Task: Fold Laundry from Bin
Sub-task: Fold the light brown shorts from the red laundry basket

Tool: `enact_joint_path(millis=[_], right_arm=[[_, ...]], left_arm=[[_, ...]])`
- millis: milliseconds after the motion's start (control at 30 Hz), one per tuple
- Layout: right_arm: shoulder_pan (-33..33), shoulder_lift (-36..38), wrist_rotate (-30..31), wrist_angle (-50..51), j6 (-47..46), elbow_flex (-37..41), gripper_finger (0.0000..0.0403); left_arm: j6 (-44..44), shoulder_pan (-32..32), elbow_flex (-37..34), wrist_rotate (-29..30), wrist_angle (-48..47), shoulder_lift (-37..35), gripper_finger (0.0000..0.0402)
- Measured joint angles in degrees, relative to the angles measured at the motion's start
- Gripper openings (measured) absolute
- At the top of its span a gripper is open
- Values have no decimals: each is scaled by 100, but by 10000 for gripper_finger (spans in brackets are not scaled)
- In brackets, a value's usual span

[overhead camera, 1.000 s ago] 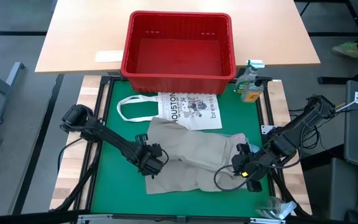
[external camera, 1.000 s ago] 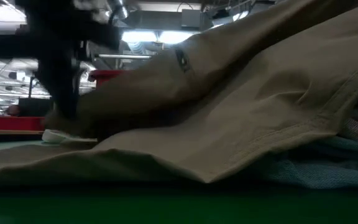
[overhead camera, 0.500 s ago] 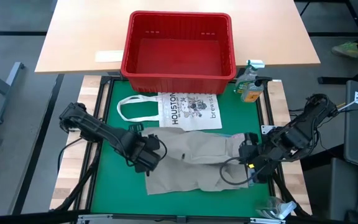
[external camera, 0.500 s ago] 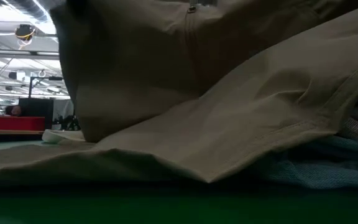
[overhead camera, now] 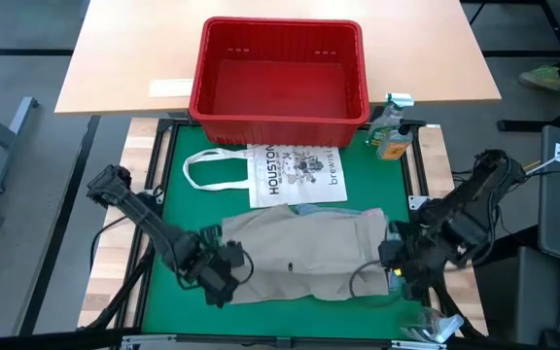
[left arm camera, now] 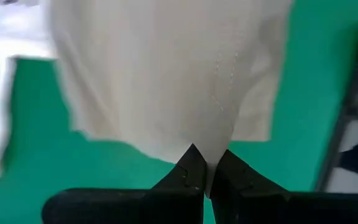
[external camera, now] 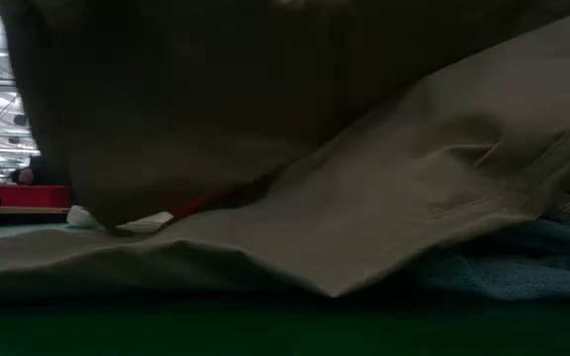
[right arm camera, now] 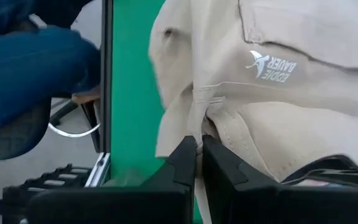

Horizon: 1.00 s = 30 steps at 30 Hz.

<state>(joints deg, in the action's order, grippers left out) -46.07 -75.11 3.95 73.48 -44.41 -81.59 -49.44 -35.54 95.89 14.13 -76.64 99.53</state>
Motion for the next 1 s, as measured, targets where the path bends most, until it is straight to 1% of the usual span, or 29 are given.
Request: enact_joint_path(millis=[100, 233, 367, 467, 633, 767, 867, 1000], right_arm=[[-311, -153, 84, 1, -344, 1, 18], [-600, -504, 229, 6, -504, 1, 18], [-658, -927, 298, 10, -488, 1, 18], [-647, -1257, 232, 10, -488, 1, 18], [-646, -1722, -352, 5, -484, 1, 19], [-642, -2004, -796, -35, -482, 1, 19], [-642, -2132, -922, -29, -480, 1, 20], [-644, -2166, -955, -12, -480, 1, 28]], left_arm=[[-1, -221, -466, 0, 901, 0, 4], [-7, -387, -1146, -5, 2209, 0, 4], [-16, -476, -1830, -26, 3259, 0, 4], [-84, -532, -2241, -41, 3843, 0, 4], [-167, -537, -2712, -570, 4444, 0, 4], [-175, -556, -2970, -646, 4795, 0, 7], [-482, -544, -3089, -620, 4891, 0, 25], [-909, -523, -3106, -628, 4911, 0, 66]])
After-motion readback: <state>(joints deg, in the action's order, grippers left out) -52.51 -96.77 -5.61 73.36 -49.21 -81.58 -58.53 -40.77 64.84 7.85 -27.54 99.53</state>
